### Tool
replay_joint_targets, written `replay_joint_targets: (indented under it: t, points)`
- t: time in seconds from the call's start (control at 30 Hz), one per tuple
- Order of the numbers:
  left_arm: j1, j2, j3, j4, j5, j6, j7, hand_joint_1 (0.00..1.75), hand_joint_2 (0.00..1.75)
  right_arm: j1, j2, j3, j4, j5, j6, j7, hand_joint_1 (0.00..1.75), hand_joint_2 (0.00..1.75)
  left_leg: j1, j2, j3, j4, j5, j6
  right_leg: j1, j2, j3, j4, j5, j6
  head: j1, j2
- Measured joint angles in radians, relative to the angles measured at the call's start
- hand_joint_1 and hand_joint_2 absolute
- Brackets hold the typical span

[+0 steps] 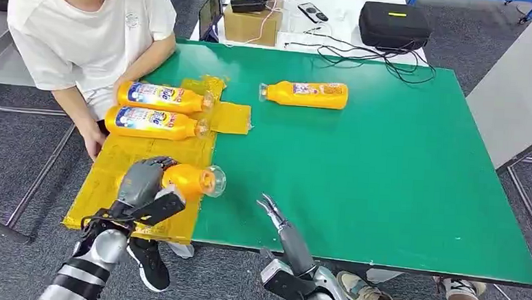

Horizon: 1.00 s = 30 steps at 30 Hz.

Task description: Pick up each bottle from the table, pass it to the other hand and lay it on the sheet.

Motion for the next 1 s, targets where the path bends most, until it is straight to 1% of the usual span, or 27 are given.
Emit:
replay_joint_targets:
  t: [0.1, 0.2, 0.23, 0.27, 0.3, 0.33, 0.37, 0.5, 0.57, 0.73, 1.0]
  points:
    - [-0.07, 0.023, -0.008, 0.1, -0.089, 0.0, 0.003, 1.75, 1.75, -0.012, 0.002, -0.004, 0.005, -0.01, 0.014, -0.01, 0.0, 0.0, 0.0, 0.001, 0.0, 0.0, 0.0, 0.0, 0.0, 0.0, 0.0, 0.0, 0.0, 0.0, 0.0, 0.0]
    - [-0.134, 0.028, -0.023, 0.207, -0.132, -0.015, 0.002, 1.75, 1.75, -0.028, 0.008, -0.005, 0.014, -0.017, 0.026, -0.017, 0.0, 0.0, 0.001, 0.001, 0.001, 0.0, 0.001, 0.0, 0.0, 0.0, 0.0, 0.0, 0.001, 0.0, 0.0, 0.0]
    - [-0.155, 0.024, -0.033, 0.241, -0.144, -0.029, 0.003, 1.66, 1.75, -0.031, 0.011, -0.005, 0.017, -0.019, 0.027, -0.019, 0.0, 0.0, 0.001, 0.0, 0.0, 0.0, 0.001, 0.0, 0.0, 0.0, 0.0, 0.0, 0.001, 0.0, 0.0, 0.0]
    - [-0.175, 0.021, -0.045, 0.277, -0.159, -0.04, 0.006, 1.36, 1.75, -0.037, 0.013, -0.005, 0.021, -0.022, 0.028, -0.021, 0.0, 0.0, 0.001, 0.0, 0.0, 0.0, 0.001, 0.0, 0.0, 0.0, 0.0, 0.0, 0.001, 0.0, 0.0, 0.0]
    - [-0.195, 0.015, -0.063, 0.317, -0.188, -0.041, 0.014, 0.84, 1.75, -0.042, 0.016, -0.005, 0.025, -0.026, 0.029, -0.024, 0.0, 0.0, 0.0, 0.0, 0.0, 0.0, 0.001, 0.0, 0.0, 0.0, 0.0, 0.0, 0.001, 0.0, 0.0, 0.0]
    - [-0.22, 0.005, -0.085, 0.365, -0.212, -0.046, 0.027, 0.37, 1.75, -0.047, 0.018, -0.005, 0.029, -0.03, 0.029, -0.026, 0.0, 0.0, 0.0, -0.001, 0.0, 0.0, 0.001, 0.0, 0.0, 0.0, 0.001, 0.0, 0.001, 0.0, 0.0, 0.0]
    - [-0.241, -0.003, -0.104, 0.405, -0.226, -0.05, 0.039, 0.02, 1.75, -0.051, 0.019, -0.005, 0.031, -0.032, 0.029, -0.027, 0.0, 0.0, 0.0, -0.002, 0.001, 0.0, 0.001, 0.0, 0.0, -0.001, 0.002, 0.0, 0.001, 0.0, 0.0, 0.0]
    - [-0.316, -0.034, -0.15, 0.529, -0.253, -0.071, 0.077, 0.0, 1.75, -0.06, 0.021, -0.006, 0.042, -0.042, 0.034, -0.03, 0.0, 0.0, -0.001, -0.006, 0.003, 0.0, 0.001, 0.0, -0.001, -0.005, 0.005, 0.0, 0.0, 0.0, 0.0, 0.0]
    - [-0.359, -0.052, -0.165, 0.59, -0.252, -0.105, 0.102, 0.0, 1.75, -0.065, 0.023, -0.006, 0.048, -0.045, 0.037, -0.031, 0.0, 0.0, -0.001, -0.01, 0.004, 0.0, 0.002, 0.001, -0.001, -0.009, 0.007, 0.0, -0.001, 0.0, 0.0, 0.0]
    - [-0.44, -0.079, -0.192, 0.705, -0.253, -0.185, 0.15, 0.0, 1.75, -0.079, 0.03, -0.006, 0.068, -0.053, 0.034, -0.032, 0.0, 0.0, -0.001, -0.013, 0.007, 0.0, 0.005, 0.0, 0.0, -0.01, 0.011, 0.0, 0.0, 0.0, 0.0, 0.0]
    - [-0.486, -0.095, -0.192, 0.778, -0.248, -0.204, 0.168, 0.0, 1.75, -0.084, 0.032, -0.007, 0.089, -0.055, 0.028, -0.032, 0.0, 0.0, -0.001, -0.013, 0.009, 0.0, 0.007, 0.001, -0.001, -0.01, 0.014, 0.0, 0.001, 0.0, -0.001, 0.0]
